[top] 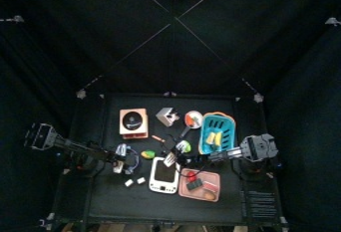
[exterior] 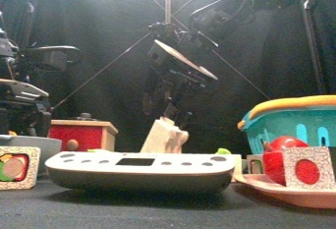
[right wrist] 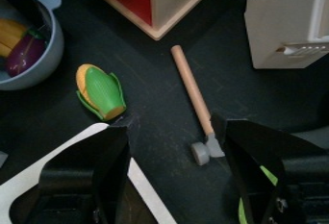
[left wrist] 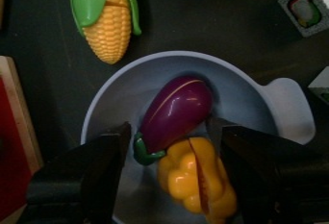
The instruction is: Grab eggplant
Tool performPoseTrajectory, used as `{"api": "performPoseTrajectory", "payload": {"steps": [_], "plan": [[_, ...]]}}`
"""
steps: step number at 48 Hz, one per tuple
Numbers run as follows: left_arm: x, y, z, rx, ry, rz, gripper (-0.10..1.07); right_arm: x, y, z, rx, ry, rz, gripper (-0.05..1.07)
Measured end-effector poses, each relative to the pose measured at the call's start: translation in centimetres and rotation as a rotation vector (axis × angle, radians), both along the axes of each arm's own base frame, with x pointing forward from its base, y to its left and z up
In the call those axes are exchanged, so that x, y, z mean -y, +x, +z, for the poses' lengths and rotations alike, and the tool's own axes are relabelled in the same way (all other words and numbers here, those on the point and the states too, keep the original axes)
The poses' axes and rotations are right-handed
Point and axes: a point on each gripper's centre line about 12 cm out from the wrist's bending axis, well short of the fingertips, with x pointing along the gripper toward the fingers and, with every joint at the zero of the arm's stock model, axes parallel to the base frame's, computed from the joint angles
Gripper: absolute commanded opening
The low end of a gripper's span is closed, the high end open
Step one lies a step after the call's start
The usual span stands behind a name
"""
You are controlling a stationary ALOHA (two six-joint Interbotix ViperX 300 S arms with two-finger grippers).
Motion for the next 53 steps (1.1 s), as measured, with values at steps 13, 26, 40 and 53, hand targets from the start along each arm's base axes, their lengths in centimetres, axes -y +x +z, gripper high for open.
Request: {"api": "performPoseTrajectory", "payload": {"steps": [13,26,40,53], "plan": [[-0.2,0.0,-0.2,-0.008,0.003,0.008,0.95,0.0,0.0,0.0,-0.001,-0.001,0.001,0.94],[-0.4,0.2,-0.1,-0.004,0.012,0.004,0.80,0.0,0.0,0.0,0.000,0.003,-0.002,0.94],[-0.7,0.7,0.4,0.013,0.020,0.008,0.76,0.0,0.0,0.0,-0.001,0.004,-0.002,0.94],[-0.7,1.6,1.9,0.049,0.029,0.018,0.76,0.0,-0.1,-0.1,-0.002,0.008,-0.003,0.94]]}}
